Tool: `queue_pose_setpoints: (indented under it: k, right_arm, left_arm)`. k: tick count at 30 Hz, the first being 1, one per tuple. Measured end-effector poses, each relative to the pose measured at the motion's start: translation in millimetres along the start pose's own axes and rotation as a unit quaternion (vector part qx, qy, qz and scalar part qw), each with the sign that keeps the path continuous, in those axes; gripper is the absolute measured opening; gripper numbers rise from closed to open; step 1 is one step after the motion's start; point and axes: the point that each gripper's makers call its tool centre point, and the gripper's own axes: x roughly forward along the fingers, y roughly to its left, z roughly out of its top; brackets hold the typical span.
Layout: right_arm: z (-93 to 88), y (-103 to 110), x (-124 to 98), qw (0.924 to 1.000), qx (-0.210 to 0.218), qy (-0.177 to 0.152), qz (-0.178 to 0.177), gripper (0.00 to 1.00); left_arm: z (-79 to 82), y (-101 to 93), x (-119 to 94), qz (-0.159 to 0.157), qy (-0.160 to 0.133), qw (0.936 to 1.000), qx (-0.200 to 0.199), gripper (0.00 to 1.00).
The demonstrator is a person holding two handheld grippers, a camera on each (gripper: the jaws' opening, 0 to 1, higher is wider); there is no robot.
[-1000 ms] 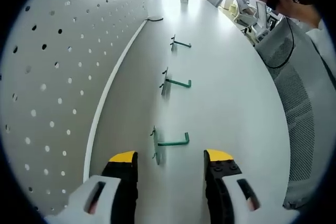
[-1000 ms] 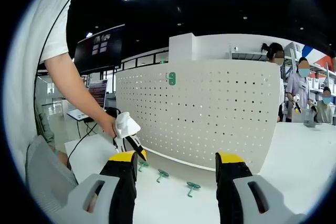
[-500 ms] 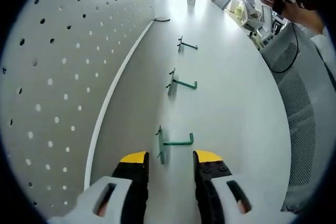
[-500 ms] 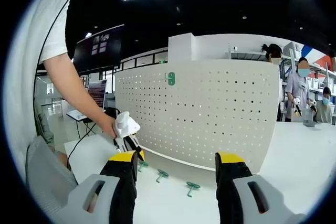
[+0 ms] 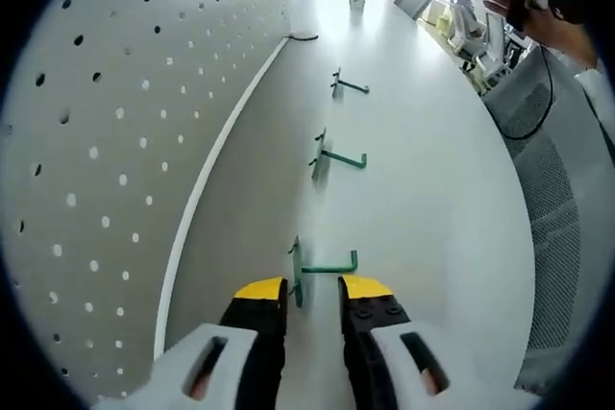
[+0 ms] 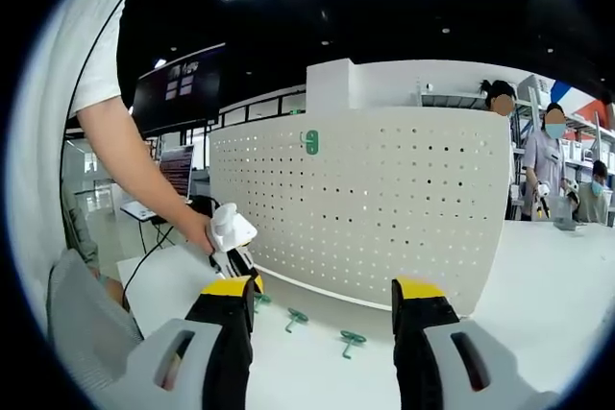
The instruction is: Insert the hook assembly into the mounting plate slot until the hook locks in place.
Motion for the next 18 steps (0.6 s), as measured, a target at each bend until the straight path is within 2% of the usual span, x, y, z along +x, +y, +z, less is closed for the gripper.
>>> queue_pose_setpoints:
  k: [18]
  right_arm:
    - [-0.1,-3.9,-0.4,0.9999,0.007,0.002,-0.009,0.49]
  left_arm:
    - [1.2,4.8,0.8,0.019,-0.002,0.9998,0.000,0.09]
